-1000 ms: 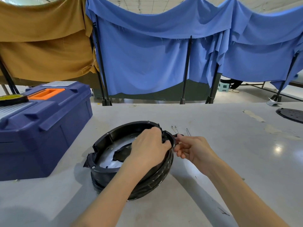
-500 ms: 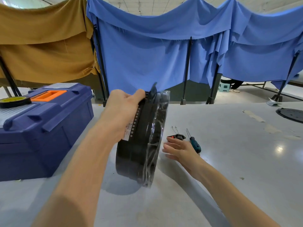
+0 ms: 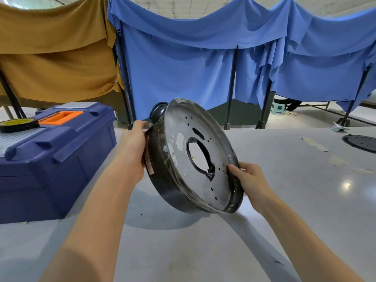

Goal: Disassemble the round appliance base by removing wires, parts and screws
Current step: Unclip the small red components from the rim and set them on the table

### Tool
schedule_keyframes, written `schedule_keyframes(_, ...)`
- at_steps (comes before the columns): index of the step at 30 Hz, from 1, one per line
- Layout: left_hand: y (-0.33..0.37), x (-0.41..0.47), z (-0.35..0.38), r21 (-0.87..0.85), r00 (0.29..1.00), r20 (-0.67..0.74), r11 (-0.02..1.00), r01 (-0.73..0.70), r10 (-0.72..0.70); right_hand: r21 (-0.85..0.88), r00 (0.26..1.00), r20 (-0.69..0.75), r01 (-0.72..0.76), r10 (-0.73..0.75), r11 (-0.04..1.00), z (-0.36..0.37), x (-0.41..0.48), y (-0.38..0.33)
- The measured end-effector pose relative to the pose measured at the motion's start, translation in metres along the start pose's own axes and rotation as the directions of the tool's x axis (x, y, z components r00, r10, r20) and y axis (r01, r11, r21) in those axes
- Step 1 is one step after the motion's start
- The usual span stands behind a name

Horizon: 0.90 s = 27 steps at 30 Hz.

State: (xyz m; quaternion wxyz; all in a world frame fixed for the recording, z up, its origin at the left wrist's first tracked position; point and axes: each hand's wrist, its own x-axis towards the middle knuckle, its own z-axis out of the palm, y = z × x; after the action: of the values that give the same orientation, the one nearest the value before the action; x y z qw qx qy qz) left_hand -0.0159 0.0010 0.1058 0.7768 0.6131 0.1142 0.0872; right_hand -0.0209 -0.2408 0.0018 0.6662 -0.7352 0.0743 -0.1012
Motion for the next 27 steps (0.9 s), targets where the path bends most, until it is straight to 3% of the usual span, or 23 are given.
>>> schedule_keyframes(5,-0.003,0.015,-0.018,0.097,0.996,-0.080,0.994,0.040,-0.033,-0.124,0.997,-0.004,0.072,-0.073,0.990,-0.021,0.000,-0.011)
schedule_keyframes(11,-0.008,0.012,-0.021,0.288,0.976,0.182,0.955,0.063,-0.120,-0.249,0.994,0.099,0.075,-0.051,0.966,-0.033,-0.002,-0.020)
schedule_keyframes(15,-0.013,0.009,-0.018,0.413,0.963,0.245,0.911,0.001,-0.112,-0.344,0.987,0.158,0.069,-0.015,0.936,-0.036,-0.004,-0.026)
schedule_keyframes(21,-0.029,0.007,-0.031,0.681,0.962,0.210,0.732,-0.016,-0.174,-0.432,0.974,0.219,0.044,0.058,0.901,-0.033,-0.007,-0.029)
schedule_keyframes(27,-0.049,0.020,-0.040,0.723,0.949,0.217,0.691,0.000,-0.227,-0.470,0.958,0.273,0.053,0.088,0.881,-0.027,-0.007,-0.028)
